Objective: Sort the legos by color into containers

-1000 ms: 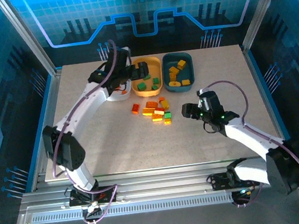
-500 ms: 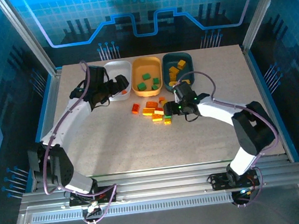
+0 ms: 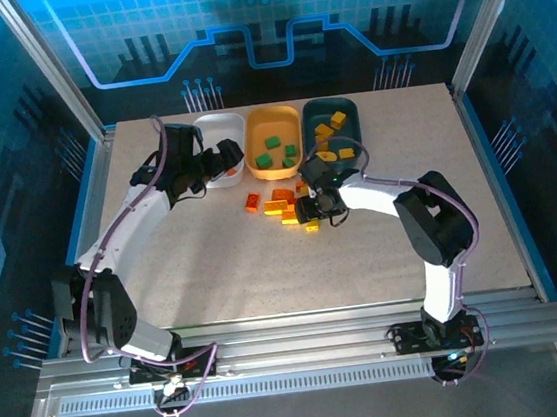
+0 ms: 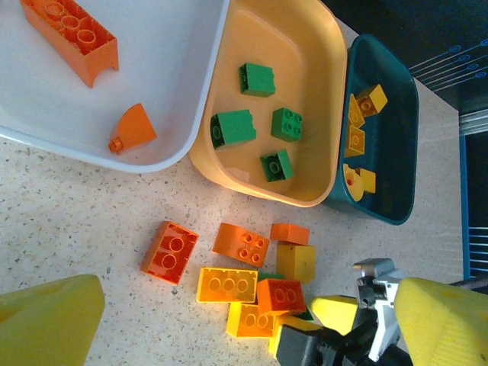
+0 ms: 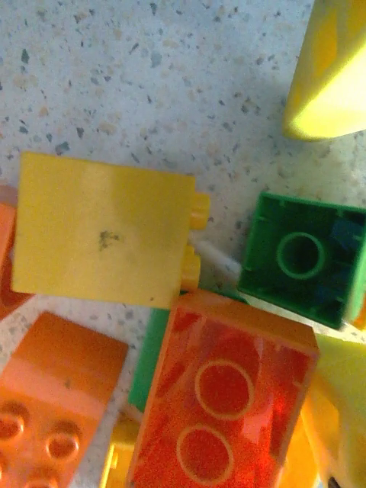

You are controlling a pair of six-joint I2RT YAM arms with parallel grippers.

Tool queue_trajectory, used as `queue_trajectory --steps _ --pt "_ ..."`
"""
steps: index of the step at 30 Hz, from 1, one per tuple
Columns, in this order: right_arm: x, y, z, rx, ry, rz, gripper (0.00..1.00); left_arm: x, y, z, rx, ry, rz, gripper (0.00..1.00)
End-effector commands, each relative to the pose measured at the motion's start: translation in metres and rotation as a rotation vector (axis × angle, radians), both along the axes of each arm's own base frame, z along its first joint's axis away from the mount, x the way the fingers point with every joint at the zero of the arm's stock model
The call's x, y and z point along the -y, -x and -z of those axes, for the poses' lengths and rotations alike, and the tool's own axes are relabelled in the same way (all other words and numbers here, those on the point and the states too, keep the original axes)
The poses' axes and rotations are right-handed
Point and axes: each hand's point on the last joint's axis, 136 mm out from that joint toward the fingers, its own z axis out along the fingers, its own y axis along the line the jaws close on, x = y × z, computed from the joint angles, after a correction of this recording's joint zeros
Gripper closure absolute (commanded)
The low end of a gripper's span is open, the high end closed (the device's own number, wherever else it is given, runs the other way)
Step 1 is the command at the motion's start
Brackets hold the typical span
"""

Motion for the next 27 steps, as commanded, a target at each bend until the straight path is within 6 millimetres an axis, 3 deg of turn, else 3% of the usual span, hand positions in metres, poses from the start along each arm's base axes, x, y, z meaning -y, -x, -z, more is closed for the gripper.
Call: queue_trajectory --steps 1,9,13,18,23,27 --pt "0.006 -0.004 0.001 0.015 0.068 0.009 0.35 0.003 0.0 -0.018 0.043 0.035 0.012 0.01" --pt "0.013 0.001 -0.014 0.088 0.049 0.023 0.62 0.002 0.002 -0.026 0.063 0.037 0.012 0.01" --pt "0.019 0.01 -0.035 0.13 0.035 0.036 0.66 0.0 0.002 -0.025 0.066 0.026 0.004 0.01" --pt "0.015 0.011 -0.081 0.232 -0.016 0.03 0.66 -0.003 -0.001 -0.014 0.037 0.035 -0.015 0.01" --pt "-0.016 -0.033 -0.105 0.286 -0.057 0.011 0.66 -0.009 -0.006 -0.003 -0.007 0.084 -0.042 0.01" --pt "-0.042 -0.085 -0.093 0.282 -0.055 0.0 0.65 -0.012 -0.008 0.004 -0.027 0.094 -0.055 0.01"
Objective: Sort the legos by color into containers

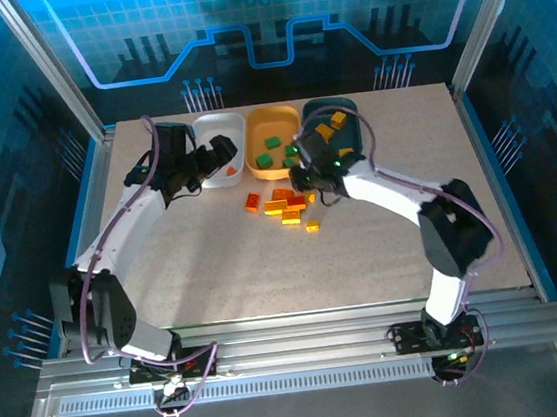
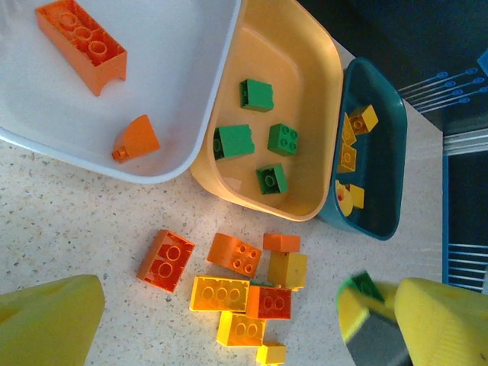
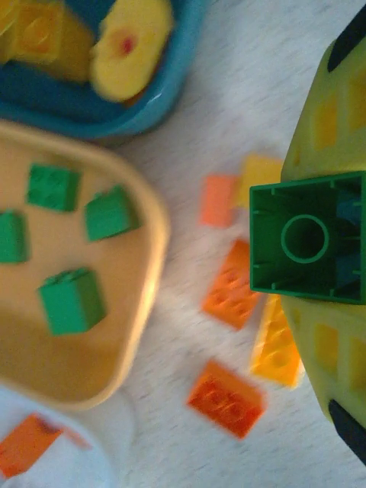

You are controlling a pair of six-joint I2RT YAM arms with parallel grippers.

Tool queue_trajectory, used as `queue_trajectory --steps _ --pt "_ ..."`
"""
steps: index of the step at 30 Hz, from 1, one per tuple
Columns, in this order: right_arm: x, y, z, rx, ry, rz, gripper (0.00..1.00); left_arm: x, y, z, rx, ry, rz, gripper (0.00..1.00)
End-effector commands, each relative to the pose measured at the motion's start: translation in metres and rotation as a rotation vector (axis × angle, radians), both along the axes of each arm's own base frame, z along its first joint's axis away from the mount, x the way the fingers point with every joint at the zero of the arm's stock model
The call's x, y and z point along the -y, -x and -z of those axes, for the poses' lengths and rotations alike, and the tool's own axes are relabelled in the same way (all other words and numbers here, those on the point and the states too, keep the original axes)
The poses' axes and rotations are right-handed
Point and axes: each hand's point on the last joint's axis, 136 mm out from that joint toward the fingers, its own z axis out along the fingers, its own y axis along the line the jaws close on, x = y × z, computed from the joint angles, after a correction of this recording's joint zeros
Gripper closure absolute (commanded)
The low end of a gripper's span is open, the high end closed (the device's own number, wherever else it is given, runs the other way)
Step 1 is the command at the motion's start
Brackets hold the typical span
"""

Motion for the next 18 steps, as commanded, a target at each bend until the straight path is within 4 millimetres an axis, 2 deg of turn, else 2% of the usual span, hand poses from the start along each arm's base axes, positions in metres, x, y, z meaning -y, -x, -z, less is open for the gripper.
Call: queue_trajectory --steps 1,7,9,10,12,15,18 --pt "-0.014 -0.035 0.019 -0.01 0.024 -0.011 0.65 0.001 -0.003 0.008 -0.02 0.043 -0.004 0.01" --pt "-0.026 -0.082 0.018 0.033 0.009 0.004 0.64 -0.002 -0.01 0.01 -0.031 0.111 -0.013 0.01" --pt "-0.03 -0.091 0.016 0.033 0.001 -0.002 0.56 -0.001 -0.01 0.015 -0.04 0.115 -0.011 0.01" --pt "-0.031 -0.094 0.016 0.023 0.004 -0.002 0.46 0.0 -0.011 0.016 -0.045 0.119 -0.008 0.01" --pt "-0.033 -0.094 0.01 0.024 0.014 -0.005 0.36 0.001 -0.011 0.017 -0.054 0.123 0.001 0.01" --pt "-0.036 -0.082 -0.011 0.063 0.01 0.002 0.31 0.0 -0.01 0.018 -0.056 0.114 0.001 0.01" --pt "-0.048 -0.052 -0.023 0.087 0.018 0.009 0.3 -0.007 -0.01 0.017 -0.052 0.09 -0.02 0.01"
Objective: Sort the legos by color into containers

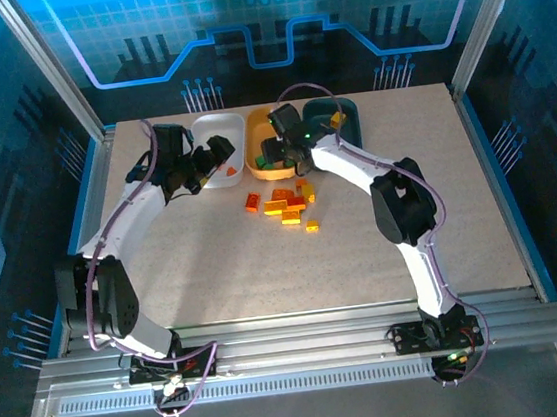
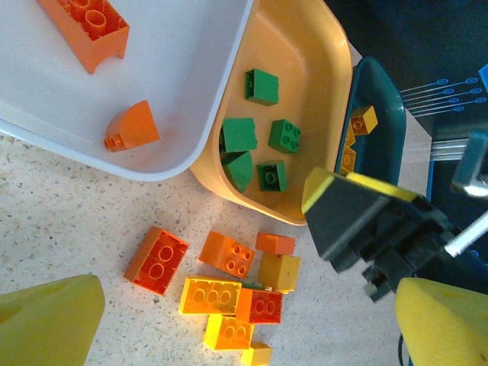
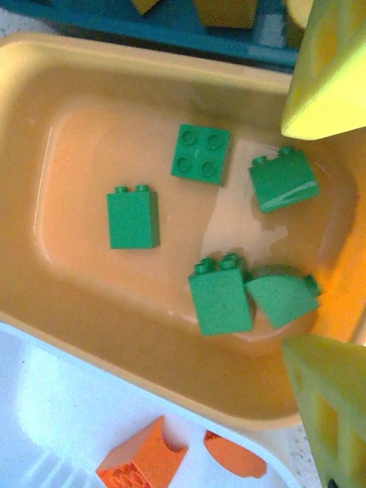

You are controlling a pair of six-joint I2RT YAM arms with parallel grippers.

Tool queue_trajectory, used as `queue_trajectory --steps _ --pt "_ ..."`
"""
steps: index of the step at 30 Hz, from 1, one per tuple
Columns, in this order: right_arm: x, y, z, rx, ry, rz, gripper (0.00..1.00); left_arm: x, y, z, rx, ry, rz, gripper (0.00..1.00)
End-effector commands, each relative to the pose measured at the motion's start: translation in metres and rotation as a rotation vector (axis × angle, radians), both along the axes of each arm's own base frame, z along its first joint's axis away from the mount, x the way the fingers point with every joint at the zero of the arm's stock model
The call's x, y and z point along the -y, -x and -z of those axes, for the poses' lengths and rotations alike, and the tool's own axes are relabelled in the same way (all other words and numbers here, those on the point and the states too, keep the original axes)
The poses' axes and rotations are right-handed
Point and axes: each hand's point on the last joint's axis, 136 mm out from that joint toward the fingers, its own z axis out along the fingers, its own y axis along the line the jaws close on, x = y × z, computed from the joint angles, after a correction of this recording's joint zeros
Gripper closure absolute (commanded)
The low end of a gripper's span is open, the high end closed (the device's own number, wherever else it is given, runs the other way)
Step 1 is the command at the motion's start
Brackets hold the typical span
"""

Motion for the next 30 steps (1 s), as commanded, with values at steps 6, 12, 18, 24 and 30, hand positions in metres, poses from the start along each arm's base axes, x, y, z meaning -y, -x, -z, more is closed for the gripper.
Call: queue_trajectory --steps 6,12,18,24,30 --pt "-0.062 0.098 0.012 -0.046 -0.036 -0.026 0.27 -0.044 0.001 0.006 -0.027 -0.057 -0.139 0.01" --pt "-0.091 0.108 0.054 -0.134 -0.008 -0.045 0.25 -0.075 -0.003 0.014 -0.043 -0.067 -0.221 0.01" --pt "-0.099 0.104 0.083 -0.2 0.022 -0.048 0.25 -0.076 -0.004 0.014 -0.041 -0.066 -0.217 0.01" --pt "-0.107 0.098 0.106 -0.224 0.023 -0.089 0.27 -0.077 -0.004 0.012 -0.033 -0.069 -0.217 0.01" --pt "-0.11 0.087 0.112 -0.221 0.038 -0.087 0.32 -0.076 -0.005 0.012 -0.032 -0.069 -0.212 0.01"
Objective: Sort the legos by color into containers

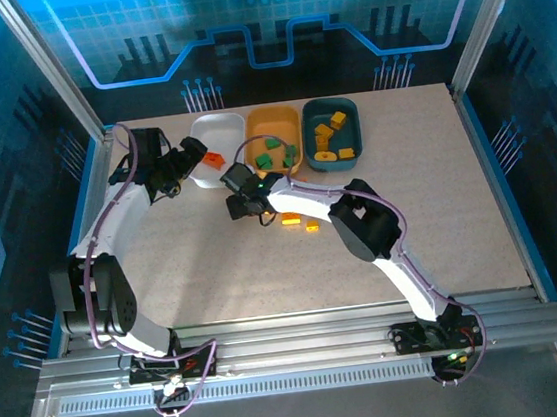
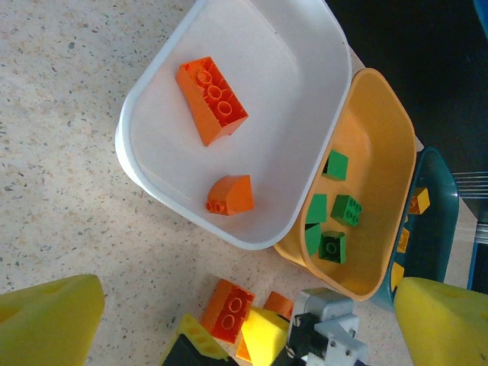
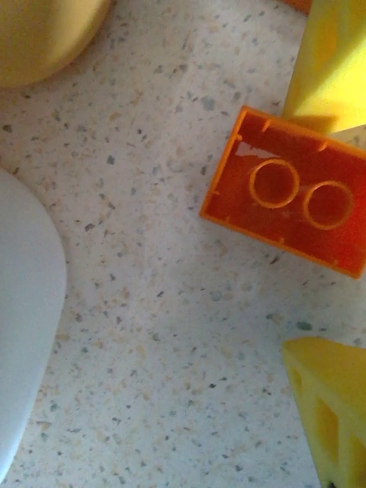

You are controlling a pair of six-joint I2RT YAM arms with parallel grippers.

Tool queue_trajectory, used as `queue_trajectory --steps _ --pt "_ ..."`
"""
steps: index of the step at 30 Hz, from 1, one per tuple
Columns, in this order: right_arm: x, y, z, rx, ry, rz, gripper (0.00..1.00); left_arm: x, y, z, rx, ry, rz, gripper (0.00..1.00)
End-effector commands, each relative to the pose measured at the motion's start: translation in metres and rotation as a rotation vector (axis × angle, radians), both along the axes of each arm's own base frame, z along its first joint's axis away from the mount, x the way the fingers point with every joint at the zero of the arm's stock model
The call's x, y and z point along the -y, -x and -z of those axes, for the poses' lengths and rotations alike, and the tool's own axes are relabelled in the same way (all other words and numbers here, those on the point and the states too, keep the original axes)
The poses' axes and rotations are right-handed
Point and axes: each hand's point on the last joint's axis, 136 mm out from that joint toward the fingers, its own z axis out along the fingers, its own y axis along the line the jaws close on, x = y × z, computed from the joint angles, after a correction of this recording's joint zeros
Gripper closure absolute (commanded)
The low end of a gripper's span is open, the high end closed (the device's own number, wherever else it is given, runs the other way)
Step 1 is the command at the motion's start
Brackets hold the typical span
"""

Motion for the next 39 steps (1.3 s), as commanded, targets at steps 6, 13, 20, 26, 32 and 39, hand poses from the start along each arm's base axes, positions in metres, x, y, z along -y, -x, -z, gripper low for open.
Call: queue_trajectory --steps 6,13,20,26,32,39 --pt "-0.002 -0.005 0.0 0.018 -0.001 -0.015 0.63 -0.004 0.003 -0.002 -0.001 -0.003 -0.015 0.01" --pt "-0.021 0.002 -0.083 0.137 -0.125 -0.138 0.66 -0.004 0.002 0.004 -0.015 0.009 -0.016 0.01" --pt "-0.021 -0.054 -0.087 0.145 -0.21 -0.127 0.67 -0.001 0.001 0.008 -0.023 0.023 -0.011 0.01" --pt "-0.027 -0.084 -0.085 0.155 -0.23 -0.183 0.66 0.0 0.0 0.008 -0.021 0.026 -0.002 0.01" --pt "-0.027 -0.109 -0.078 0.155 -0.234 -0.178 0.65 0.004 -0.002 0.01 -0.024 0.045 0.012 0.01" --pt "-0.029 -0.111 -0.087 0.152 -0.231 -0.184 0.33 0.006 -0.002 0.008 -0.015 0.057 0.022 0.01"
